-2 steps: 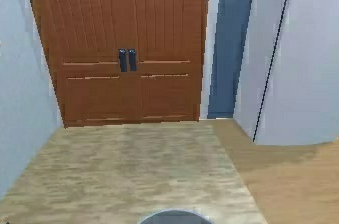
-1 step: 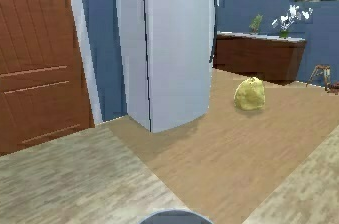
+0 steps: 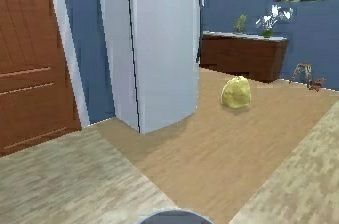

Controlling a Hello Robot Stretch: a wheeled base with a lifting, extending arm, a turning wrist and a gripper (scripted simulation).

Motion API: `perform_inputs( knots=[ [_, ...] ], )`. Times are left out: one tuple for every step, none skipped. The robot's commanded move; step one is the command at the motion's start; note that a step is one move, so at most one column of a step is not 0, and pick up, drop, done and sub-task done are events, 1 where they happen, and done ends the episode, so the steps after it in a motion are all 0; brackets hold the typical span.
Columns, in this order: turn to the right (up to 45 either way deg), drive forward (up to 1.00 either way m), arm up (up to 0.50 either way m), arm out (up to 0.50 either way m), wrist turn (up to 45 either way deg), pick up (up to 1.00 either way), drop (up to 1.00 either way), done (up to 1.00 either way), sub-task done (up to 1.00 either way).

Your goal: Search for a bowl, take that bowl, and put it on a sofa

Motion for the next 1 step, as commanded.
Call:
perform_inputs(
  knots=[
    [45.0,0.00,0.00,0.00,0.0,0.00,0.00,0.00,0.00]
  ],
)
